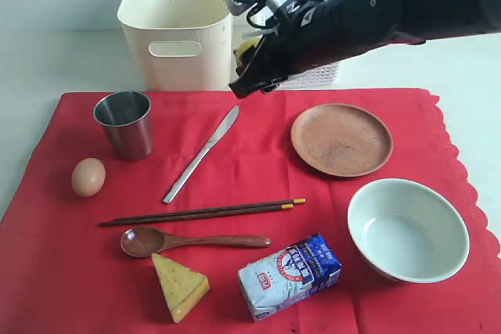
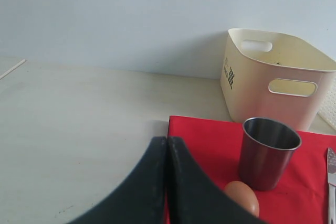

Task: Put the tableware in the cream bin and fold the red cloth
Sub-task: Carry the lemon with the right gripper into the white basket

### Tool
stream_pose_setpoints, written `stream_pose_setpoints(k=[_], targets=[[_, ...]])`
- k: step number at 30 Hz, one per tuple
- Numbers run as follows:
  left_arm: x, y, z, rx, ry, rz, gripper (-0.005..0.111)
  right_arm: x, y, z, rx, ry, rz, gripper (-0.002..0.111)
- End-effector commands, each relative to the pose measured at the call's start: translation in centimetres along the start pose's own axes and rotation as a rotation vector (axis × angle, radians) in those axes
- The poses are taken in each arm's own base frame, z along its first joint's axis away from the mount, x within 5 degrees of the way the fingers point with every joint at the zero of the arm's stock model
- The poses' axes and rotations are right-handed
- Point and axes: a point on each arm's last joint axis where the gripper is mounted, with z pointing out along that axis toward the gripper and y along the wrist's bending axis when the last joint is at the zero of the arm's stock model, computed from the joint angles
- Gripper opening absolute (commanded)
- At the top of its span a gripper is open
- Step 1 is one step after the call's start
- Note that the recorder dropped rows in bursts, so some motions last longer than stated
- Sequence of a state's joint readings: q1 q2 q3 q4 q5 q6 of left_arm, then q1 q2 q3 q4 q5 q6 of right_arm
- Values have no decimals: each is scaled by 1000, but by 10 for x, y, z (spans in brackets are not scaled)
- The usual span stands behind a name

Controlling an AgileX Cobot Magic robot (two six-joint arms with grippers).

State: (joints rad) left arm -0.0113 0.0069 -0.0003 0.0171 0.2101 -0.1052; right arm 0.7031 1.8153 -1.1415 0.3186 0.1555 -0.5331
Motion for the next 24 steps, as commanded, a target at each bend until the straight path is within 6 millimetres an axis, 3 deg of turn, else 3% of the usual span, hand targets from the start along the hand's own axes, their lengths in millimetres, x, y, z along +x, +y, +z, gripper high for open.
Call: stream_pose_setpoints(k=[1,8,13,24], targets=[[-1,0,-1,1,-10,-5,3,-17,-16,-10,70,-114,46,0],[-1,0,-1,1,-10,-5,3,-34,-66,-15,161,-180,192,0],[-1,0,-1,1,-10,-5,3,-37,-95,-3,206,-197,263,0],[-1,0,-1,1,-10,-5,3,-21,-113,71,237,-204,361,0]])
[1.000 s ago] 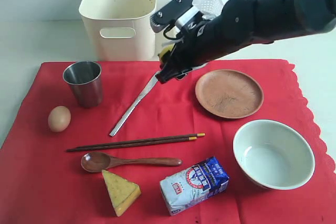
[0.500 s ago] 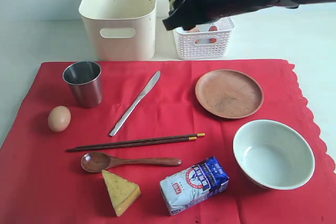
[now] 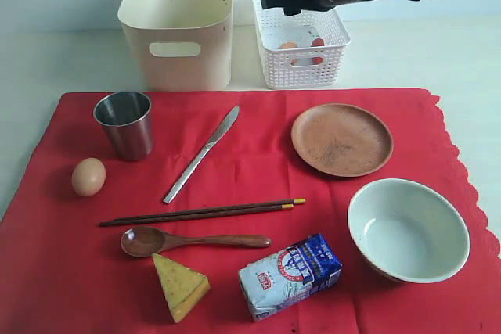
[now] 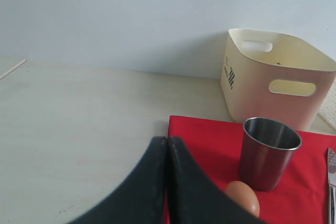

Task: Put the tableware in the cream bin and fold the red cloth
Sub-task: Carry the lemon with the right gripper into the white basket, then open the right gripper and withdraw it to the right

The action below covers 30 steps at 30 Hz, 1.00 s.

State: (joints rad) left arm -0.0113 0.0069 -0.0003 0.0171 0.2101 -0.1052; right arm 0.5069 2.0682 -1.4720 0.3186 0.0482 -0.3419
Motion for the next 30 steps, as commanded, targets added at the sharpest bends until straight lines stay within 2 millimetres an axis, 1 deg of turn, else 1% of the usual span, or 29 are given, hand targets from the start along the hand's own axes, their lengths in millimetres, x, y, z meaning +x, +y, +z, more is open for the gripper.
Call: stream_pose_setpoints(k=[1,5,6,8,10,13,16,20,22,24,26,30], targets=[[-1,0,-1,1,-10,-5,3,6,-4,25,23,-38,63,0],[-1,0,-1,1,-10,-5,3,12,-5,36,39,-62,75,0],[-1,0,-1,1,-10,-5,3,13,-6,38,43,-70,74,2],[-1,0,-1,1,-10,-5,3,12,-7,38,52,-94,103,9],[-1,0,-1,1,-10,-5,3,11,-7,38,58,-106,118,21],[-1,0,-1,1,-10,-5,3,11,-7,38,58,-107,112,42],[-1,0,-1,1,-10,-5,3,11,-7,38,57,-105,112,58],[-1,0,-1,1,-10,-5,3,11,-7,38,58,-105,125,78],[-1,0,-1,1,-10,-5,3,10,-7,37,57,-105,132,85],[-1,0,-1,1,-10,-5,3,8,-7,35,50,-94,133,89],[-1,0,-1,1,-10,-5,3,2,-6,28,38,-85,133,90],[-1,0,-1,1,-10,-5,3,-20,-2,2,2,-64,112,88]])
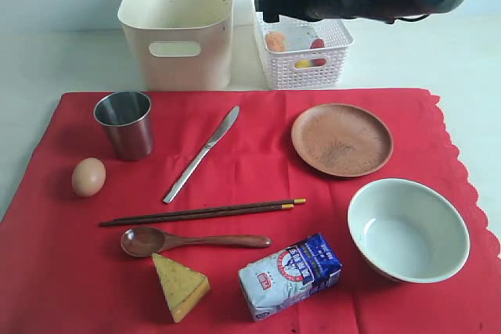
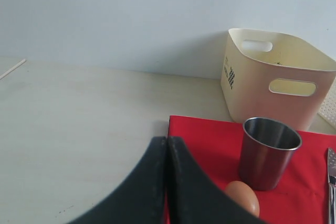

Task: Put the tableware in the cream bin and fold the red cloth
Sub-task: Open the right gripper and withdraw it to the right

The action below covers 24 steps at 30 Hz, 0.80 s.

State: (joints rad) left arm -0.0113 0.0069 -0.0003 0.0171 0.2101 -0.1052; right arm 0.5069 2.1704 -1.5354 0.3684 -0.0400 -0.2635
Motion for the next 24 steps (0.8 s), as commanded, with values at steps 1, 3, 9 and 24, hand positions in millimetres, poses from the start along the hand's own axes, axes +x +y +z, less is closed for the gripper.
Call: stream_pose_setpoints(k=[1,3,9,24], targets=[[-1,0,-1,1,-10,-5,3,-37,5,-35,-37,-15,-27,87],[-1,0,-1,1,-10,-5,3,-50,8,-53,-54,0,-65,83],[-1,0,-1,1,-10,-5,3,-86,13,-114,-76,31,-176,53],[-1,0,-1,1,-10,-5,3,-81,14,-214,-85,-68,-64,0]])
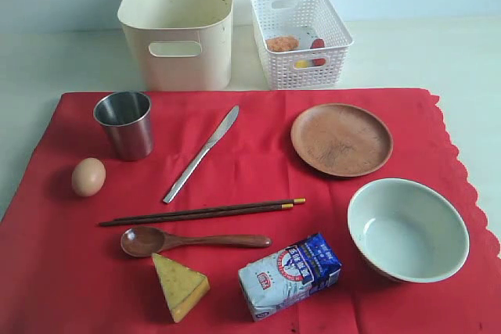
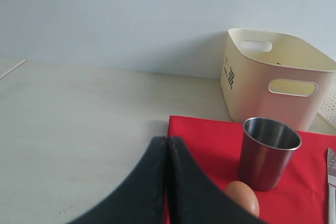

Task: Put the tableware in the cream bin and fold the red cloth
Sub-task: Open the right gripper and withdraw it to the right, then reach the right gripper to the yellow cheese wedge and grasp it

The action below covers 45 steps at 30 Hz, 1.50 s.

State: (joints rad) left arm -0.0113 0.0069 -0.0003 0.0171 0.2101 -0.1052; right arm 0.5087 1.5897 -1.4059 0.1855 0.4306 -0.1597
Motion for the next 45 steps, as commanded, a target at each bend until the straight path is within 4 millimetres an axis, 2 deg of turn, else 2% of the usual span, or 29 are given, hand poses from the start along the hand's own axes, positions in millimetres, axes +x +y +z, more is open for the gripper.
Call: stream_pose_setpoints(k=[1,5,8,12,17,21,27,33,38,41,45], targets=[[-1,0,-1,1,-10,-5,3,23,1,-26,18,-100,30,0],[-1,0,-1,1,-10,-5,3,52,0,-44,36,-143,61,0],[-1,0,-1,1,-10,-5,3,83,-2,-53,57,-164,92,0],[-1,0,-1,1,-10,-5,3,124,-4,-56,82,-126,67,0],[-1,0,-1,1,-10,-5,3,166,-4,-51,73,51,41,0],[-1,0,-1,1,-10,-5,3,182,8,-51,11,188,-53,0],[-1,0,-1,1,-10,-5,3,189,49,-51,-144,213,-208,0],[-1,0,-1,1,-10,-5,3,206,87,-44,-270,280,-300,0],[-1,0,-1,1,-10,-5,3,220,114,-29,-303,286,-220,0],[-1,0,-1,1,-10,-5,3,227,129,-21,-312,249,-255,0],[-1,0,-1,1,-10,-5,3,233,151,-12,-353,269,-290,10]])
